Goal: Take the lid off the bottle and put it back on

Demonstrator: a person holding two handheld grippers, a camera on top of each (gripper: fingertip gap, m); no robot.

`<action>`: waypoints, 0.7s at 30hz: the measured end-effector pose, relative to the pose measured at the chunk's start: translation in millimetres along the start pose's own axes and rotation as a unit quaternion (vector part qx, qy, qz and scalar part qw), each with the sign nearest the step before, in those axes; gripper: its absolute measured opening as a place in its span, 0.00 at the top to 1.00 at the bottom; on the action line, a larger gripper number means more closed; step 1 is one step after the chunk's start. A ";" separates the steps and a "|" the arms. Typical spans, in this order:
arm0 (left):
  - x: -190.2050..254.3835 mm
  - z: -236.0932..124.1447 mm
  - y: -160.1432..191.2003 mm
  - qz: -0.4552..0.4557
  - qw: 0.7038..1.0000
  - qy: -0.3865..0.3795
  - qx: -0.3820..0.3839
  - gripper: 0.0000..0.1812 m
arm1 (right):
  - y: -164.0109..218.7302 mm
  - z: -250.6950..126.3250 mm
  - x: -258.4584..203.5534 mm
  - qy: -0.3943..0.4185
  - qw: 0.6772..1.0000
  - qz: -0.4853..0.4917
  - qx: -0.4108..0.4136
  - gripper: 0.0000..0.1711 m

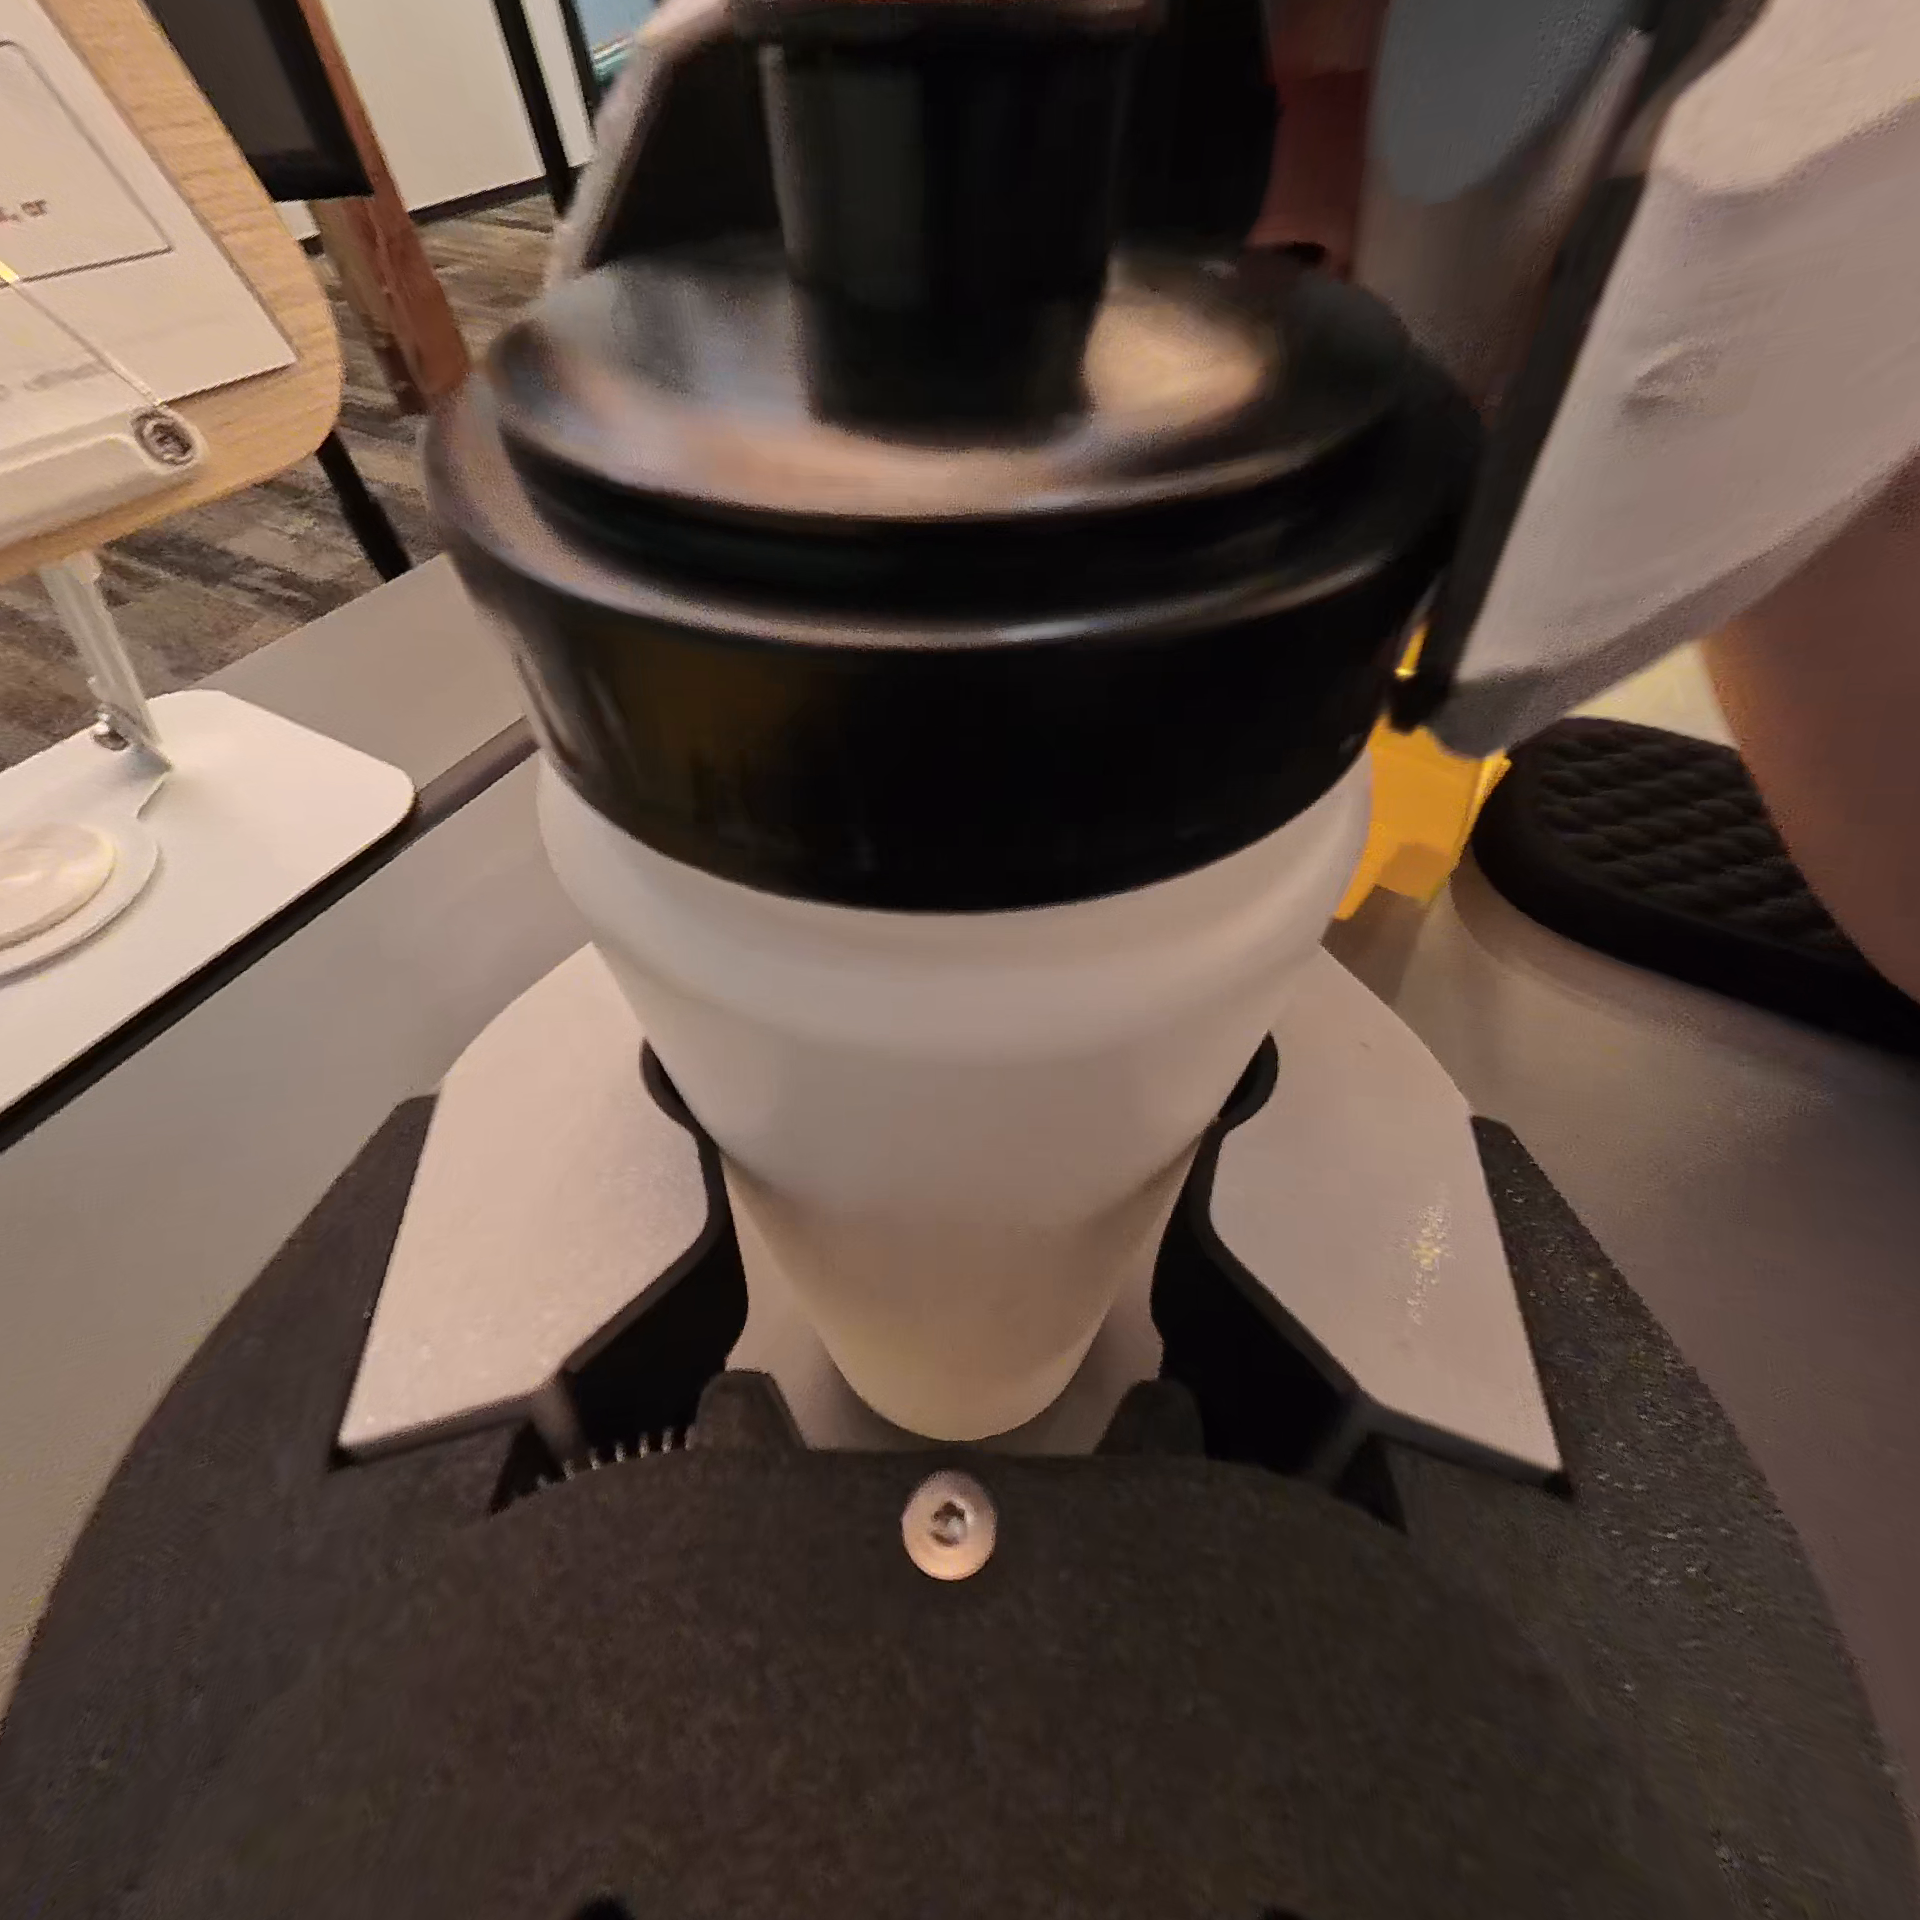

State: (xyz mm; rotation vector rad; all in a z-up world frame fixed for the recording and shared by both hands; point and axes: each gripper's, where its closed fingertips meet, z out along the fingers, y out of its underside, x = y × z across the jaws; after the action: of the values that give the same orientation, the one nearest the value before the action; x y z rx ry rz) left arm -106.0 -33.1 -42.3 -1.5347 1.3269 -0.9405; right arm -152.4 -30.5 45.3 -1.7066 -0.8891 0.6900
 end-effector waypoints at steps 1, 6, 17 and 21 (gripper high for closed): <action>-2.5 0.1 -0.3 -0.010 1.000 -0.009 0.000 0.45 | -0.4 1.4 2.8 0.030 0.999 0.023 0.004 0.58; -3.6 2.0 -0.8 0.008 0.999 -0.031 -0.006 0.45 | 1.1 -3.3 8.2 0.213 0.976 0.030 0.030 0.58; 11.2 -0.6 -1.2 0.023 0.999 0.047 0.013 0.45 | 5.8 -10.6 -11.3 -0.085 0.986 -0.057 -0.130 0.56; 5.8 -0.3 -1.1 0.006 0.999 0.034 0.010 0.45 | 12.6 -5.0 -3.0 -0.069 0.981 -0.048 -0.174 0.59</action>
State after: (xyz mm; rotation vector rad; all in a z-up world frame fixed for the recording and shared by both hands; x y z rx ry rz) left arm -105.0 -38.8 -41.2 -1.4892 1.3692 -1.0021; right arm -147.2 -37.9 34.7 -1.9223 -1.2400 0.6194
